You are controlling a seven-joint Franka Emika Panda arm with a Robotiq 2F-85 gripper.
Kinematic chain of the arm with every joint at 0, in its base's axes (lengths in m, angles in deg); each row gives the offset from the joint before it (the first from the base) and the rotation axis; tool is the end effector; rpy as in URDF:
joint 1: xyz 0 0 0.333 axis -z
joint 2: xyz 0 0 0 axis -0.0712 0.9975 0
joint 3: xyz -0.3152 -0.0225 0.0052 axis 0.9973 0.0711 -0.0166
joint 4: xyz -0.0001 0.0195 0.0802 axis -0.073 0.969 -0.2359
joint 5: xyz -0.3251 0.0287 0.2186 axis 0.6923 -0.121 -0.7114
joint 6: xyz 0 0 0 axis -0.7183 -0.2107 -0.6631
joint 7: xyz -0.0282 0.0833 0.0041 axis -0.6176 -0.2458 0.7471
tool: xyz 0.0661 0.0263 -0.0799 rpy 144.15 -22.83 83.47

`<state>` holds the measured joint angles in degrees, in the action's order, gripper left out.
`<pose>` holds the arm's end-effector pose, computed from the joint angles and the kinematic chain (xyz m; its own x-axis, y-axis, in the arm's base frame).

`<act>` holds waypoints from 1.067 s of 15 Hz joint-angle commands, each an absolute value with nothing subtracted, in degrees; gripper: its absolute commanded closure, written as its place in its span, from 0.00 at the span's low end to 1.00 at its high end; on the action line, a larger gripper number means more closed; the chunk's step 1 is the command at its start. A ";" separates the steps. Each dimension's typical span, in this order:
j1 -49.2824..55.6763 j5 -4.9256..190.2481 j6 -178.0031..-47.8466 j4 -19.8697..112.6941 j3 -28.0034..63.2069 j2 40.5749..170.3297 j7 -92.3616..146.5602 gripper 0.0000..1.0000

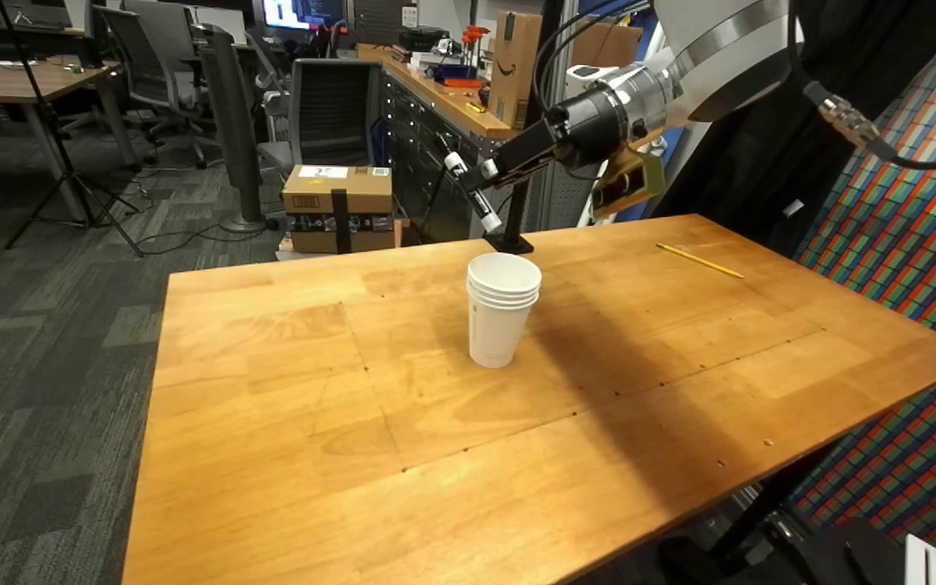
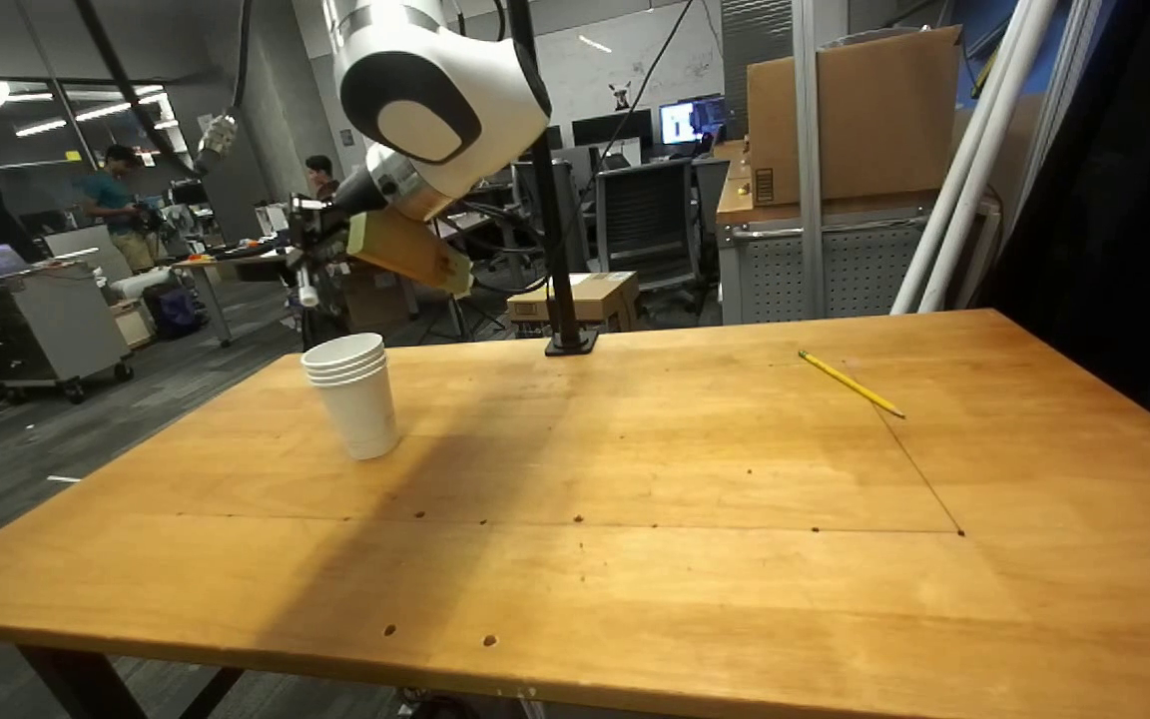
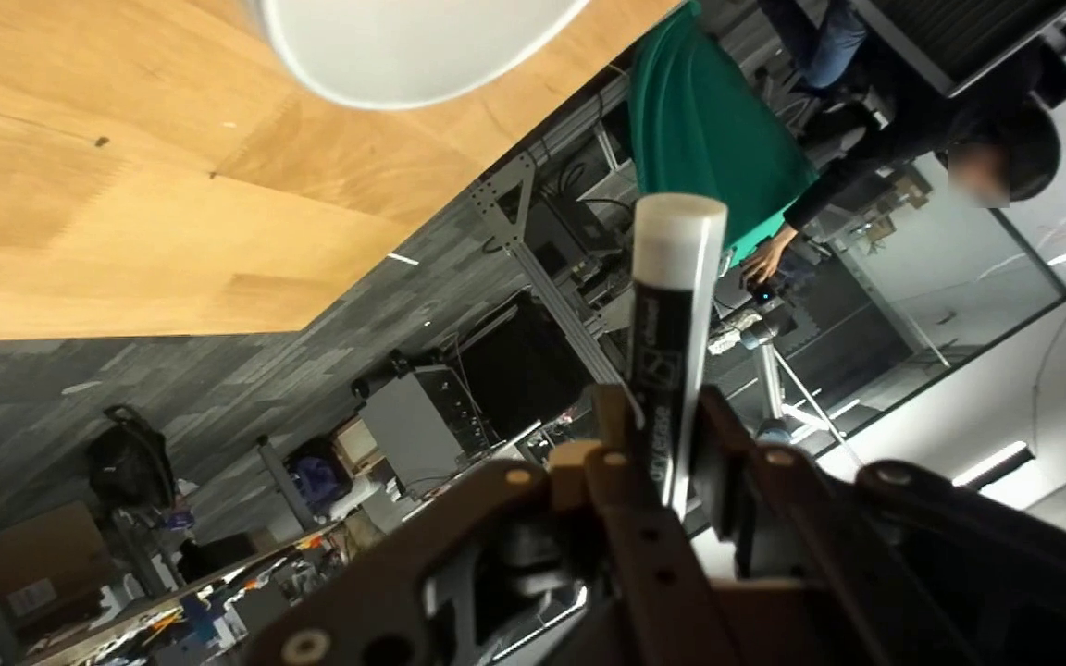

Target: Put the marker inside the cup.

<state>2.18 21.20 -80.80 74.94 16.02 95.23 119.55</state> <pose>0.5404 0.0753 0.3807 0.5961 0.3567 0.7193 0.8021 -0.2236 -0.5538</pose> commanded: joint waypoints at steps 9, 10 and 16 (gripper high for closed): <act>5.10 18.87 -71.05 71.66 15.51 100.18 129.55 0.63; 5.23 18.95 -70.70 71.52 15.56 100.40 129.73 0.62; 6.21 19.15 -68.55 70.93 15.81 101.16 131.59 0.12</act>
<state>5.19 19.78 -71.16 73.00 16.02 99.98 130.37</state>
